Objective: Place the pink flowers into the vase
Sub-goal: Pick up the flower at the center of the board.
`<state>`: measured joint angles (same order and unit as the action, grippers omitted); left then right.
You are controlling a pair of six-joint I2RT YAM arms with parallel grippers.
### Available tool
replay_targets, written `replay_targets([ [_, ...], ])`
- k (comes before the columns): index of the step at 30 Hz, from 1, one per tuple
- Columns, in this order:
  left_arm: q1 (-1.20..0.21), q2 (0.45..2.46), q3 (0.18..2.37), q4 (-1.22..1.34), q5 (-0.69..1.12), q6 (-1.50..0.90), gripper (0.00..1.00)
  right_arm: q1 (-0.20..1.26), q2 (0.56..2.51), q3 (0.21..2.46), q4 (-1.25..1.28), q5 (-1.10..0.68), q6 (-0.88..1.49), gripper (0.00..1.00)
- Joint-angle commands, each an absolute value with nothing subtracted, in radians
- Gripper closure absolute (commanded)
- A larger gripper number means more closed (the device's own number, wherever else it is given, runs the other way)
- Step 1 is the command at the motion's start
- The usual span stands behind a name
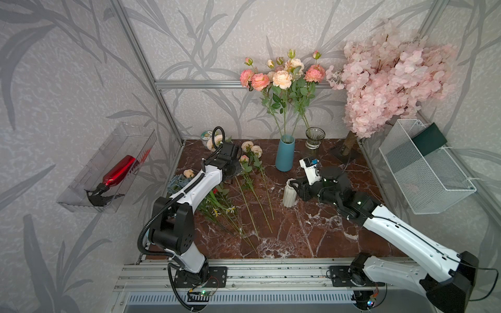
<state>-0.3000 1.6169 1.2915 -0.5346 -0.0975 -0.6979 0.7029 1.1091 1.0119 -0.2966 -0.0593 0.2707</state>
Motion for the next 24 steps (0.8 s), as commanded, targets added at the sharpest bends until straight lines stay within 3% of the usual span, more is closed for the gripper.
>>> replay_targets([
  [1,-0.304,1.516,1.275,-0.514,-0.018,-0.651,0.98,0.698,1.136,1.085,-0.321,-0.144,0.301,0.62],
  [6,-0.300,1.365,1.211,-0.474,0.092,-0.572,0.99,0.698,1.158,1.123,-0.258,-0.315,0.345,0.62],
  [12,-0.287,1.242,1.179,-0.398,0.367,-0.511,0.99,0.700,1.202,1.178,-0.131,-0.515,0.449,0.62],
  [24,-0.228,1.154,1.076,-0.052,0.818,-0.677,1.00,0.698,1.336,1.276,0.038,-0.600,0.550,0.63],
])
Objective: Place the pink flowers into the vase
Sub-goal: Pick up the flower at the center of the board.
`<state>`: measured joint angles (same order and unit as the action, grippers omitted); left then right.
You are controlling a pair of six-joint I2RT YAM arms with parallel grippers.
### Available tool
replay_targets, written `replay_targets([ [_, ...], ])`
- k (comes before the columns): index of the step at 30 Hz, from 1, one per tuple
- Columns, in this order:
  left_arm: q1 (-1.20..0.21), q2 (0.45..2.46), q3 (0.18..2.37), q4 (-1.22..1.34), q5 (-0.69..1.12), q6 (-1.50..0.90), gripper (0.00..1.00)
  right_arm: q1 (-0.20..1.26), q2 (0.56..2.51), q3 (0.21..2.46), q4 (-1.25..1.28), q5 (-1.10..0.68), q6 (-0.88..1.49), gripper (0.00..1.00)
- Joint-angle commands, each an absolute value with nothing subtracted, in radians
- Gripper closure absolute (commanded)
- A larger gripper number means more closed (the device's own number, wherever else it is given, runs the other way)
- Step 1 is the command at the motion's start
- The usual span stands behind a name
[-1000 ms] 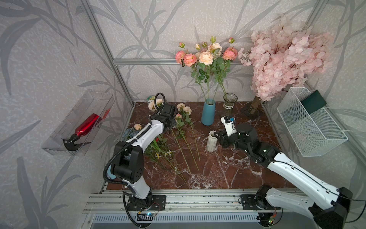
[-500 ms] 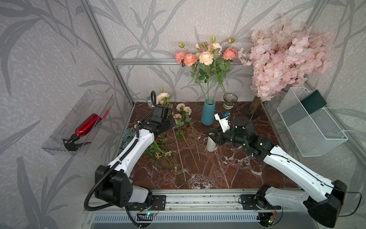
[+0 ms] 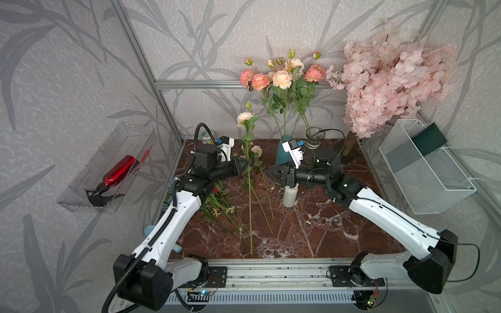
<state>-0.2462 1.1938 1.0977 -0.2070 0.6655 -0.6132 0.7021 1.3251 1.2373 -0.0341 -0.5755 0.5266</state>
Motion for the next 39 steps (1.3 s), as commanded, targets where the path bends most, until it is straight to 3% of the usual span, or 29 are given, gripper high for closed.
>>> replay_targets([
  [1,-0.220,1.145,1.069,-0.043,0.831,-0.687,1.00,0.698,1.346,1.285,0.038,-0.597,0.545,0.63],
  [11,-0.149,1.018,1.014,-0.011,0.942,-0.757,1.00,0.674,1.496,1.381,0.127,-0.668,0.590,0.65],
  [23,-0.146,1.015,1.005,-0.039,1.011,-0.732,1.00,0.667,1.627,1.475,0.365,-0.818,0.732,0.61],
  [39,-0.141,0.991,0.994,0.019,1.037,-0.783,1.00,0.667,1.695,1.531,0.331,-0.822,0.729,0.60],
])
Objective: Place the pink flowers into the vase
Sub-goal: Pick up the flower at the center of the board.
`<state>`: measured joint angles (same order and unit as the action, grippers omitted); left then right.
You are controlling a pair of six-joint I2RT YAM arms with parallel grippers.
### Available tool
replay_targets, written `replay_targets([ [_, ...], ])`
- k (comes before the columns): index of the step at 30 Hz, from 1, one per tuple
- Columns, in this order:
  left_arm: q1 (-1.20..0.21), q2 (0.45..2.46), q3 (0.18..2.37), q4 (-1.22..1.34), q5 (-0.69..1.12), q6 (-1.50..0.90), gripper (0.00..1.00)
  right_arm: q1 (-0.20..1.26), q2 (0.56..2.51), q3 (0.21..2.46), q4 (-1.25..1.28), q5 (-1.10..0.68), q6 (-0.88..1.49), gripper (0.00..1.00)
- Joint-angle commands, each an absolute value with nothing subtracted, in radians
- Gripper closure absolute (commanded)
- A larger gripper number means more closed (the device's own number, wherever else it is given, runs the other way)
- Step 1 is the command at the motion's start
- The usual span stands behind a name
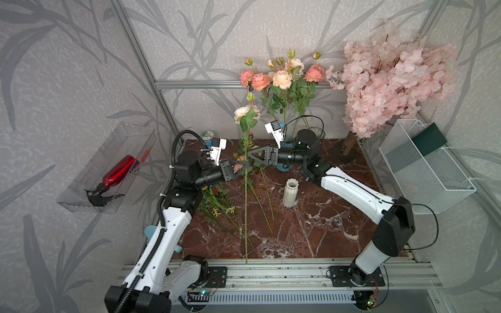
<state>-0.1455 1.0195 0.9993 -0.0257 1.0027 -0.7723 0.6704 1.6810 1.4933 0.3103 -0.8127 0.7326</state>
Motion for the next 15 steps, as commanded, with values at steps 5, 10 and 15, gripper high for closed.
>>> replay_targets([
  [5,-0.141,0.990,0.991,0.018,1.037,-0.784,1.00,0.667,1.701,1.544,0.361,-0.839,0.747,0.60],
  [10,-0.141,0.991,0.989,0.017,1.032,-0.784,1.00,0.668,1.758,1.564,0.396,-0.863,0.777,0.60],
  [15,-0.143,0.994,0.989,0.023,1.030,-0.791,1.00,0.669,1.779,1.572,0.452,-0.890,0.827,0.60],
])
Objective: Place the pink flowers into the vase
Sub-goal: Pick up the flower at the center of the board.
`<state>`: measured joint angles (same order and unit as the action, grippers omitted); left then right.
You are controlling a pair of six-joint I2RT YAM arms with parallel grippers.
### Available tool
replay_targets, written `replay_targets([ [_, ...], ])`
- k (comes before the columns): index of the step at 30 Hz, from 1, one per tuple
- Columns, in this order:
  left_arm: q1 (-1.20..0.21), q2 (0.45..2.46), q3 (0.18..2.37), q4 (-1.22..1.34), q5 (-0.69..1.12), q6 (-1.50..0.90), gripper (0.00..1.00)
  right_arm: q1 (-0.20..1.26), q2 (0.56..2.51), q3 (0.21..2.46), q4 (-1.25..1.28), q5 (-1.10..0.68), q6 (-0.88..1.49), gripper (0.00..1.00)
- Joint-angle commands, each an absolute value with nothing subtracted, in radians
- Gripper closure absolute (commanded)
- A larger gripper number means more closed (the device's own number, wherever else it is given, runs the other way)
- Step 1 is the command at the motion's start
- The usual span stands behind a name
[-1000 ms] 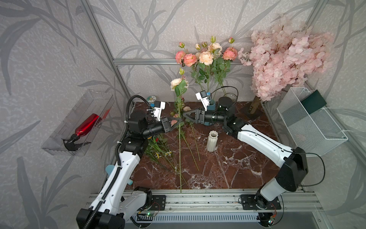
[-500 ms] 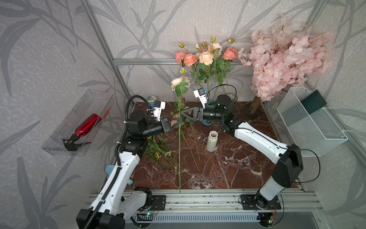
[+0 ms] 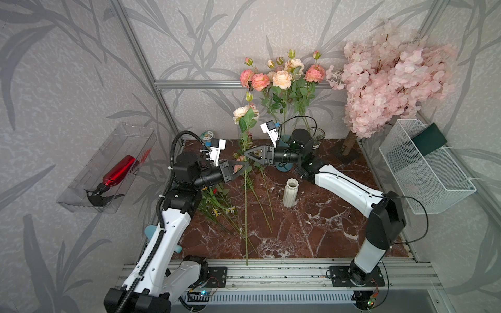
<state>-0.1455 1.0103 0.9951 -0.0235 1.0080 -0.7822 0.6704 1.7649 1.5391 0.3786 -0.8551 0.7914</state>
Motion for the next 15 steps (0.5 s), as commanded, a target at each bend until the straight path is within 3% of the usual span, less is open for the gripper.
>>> replay_targets([
  [1,-0.145,0.994,0.989,0.027,1.034,-0.793,1.00,0.669,1.782,1.574,0.461,-0.894,0.834,0.60],
  [9,-0.152,0.994,0.977,0.023,1.028,-0.793,1.00,0.669,1.800,1.577,0.582,-0.938,0.929,0.63],
  [15,-0.154,0.990,0.984,0.003,1.020,-0.777,1.00,0.667,1.787,1.570,0.580,-0.948,0.924,0.81],
])
